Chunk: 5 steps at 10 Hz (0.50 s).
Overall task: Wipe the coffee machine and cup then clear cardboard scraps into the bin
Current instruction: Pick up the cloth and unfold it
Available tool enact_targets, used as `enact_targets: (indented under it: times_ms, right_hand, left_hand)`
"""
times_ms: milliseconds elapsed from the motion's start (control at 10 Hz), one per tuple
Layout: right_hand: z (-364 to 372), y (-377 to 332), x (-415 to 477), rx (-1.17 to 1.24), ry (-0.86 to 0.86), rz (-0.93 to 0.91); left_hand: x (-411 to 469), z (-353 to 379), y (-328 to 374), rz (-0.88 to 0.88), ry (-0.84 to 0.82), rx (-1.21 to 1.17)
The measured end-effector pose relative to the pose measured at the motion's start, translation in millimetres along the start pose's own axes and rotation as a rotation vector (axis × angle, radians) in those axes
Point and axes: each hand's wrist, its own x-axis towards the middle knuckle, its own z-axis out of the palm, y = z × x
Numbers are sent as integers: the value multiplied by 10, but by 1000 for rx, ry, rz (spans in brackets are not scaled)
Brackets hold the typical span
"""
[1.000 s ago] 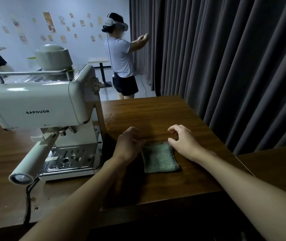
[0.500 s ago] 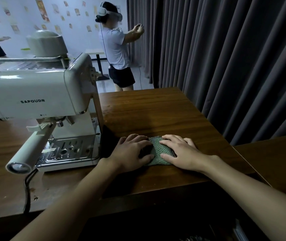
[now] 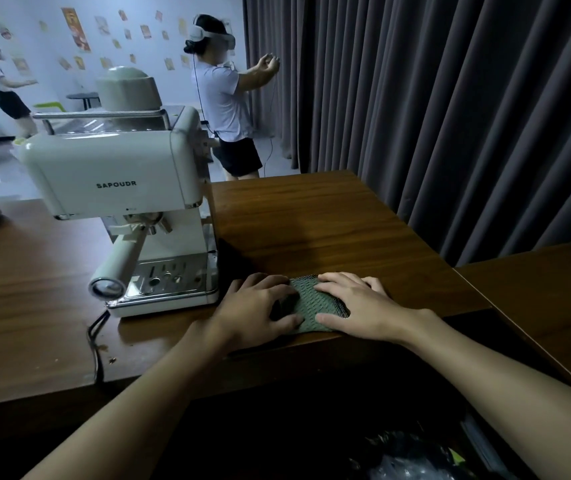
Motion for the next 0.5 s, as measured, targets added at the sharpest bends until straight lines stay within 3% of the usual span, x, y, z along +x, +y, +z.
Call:
enact_targets:
  times_ms: [400, 500]
  right_hand:
    - [82, -286, -85, 57, -41, 49]
    - [60, -312, -95, 74, 23, 62]
  left_hand:
    - [-332, -10, -215, 57, -8, -61]
    - [-360, -59, -220, 68, 48, -89]
